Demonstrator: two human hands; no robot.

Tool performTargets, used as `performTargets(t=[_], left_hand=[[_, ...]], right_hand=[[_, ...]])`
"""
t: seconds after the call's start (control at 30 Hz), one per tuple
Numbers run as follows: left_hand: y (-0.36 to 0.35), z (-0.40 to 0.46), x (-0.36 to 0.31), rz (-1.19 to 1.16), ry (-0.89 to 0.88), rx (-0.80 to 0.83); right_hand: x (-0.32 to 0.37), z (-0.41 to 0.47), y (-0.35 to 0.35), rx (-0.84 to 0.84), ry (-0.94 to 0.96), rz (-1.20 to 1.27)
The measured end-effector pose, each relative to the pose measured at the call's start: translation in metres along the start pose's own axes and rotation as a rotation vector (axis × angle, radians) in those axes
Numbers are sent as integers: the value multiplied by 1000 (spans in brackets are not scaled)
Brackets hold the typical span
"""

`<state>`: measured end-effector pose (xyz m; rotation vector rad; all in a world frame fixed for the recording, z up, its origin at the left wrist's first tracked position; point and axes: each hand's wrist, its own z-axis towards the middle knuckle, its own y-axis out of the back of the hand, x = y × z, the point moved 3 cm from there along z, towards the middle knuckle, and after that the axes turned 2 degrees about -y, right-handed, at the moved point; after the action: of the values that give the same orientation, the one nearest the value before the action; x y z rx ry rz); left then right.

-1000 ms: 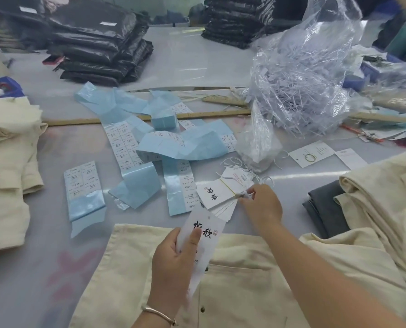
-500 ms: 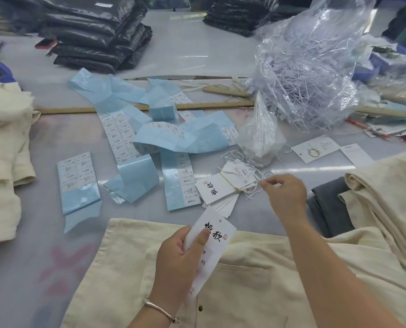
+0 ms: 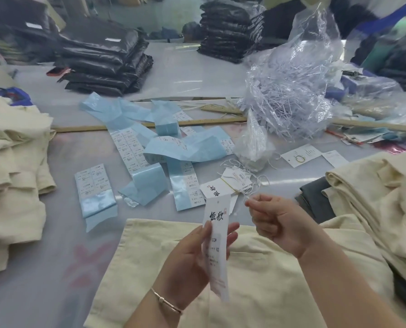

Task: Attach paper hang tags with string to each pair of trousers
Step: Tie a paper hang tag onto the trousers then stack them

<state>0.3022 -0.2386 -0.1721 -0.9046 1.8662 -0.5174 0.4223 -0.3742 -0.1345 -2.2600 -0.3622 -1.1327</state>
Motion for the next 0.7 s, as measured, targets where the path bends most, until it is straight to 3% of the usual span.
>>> performTargets(t=[0.13,0.3,0.53,0.7], left_hand=[[-6,-11,-2,-128,71,30],[9,-20,-8,-223,73,-2],[22,-38,-3,-54,-7,-104],[39,-54,-11,71,-31,-189]], right_hand=[[-21,-29,-28,-11,22,-270],[-38,-62,-51,65,175,-277],[-49,-80,-66,269,213,-199],[-47,-75,-77,142,318,-283]])
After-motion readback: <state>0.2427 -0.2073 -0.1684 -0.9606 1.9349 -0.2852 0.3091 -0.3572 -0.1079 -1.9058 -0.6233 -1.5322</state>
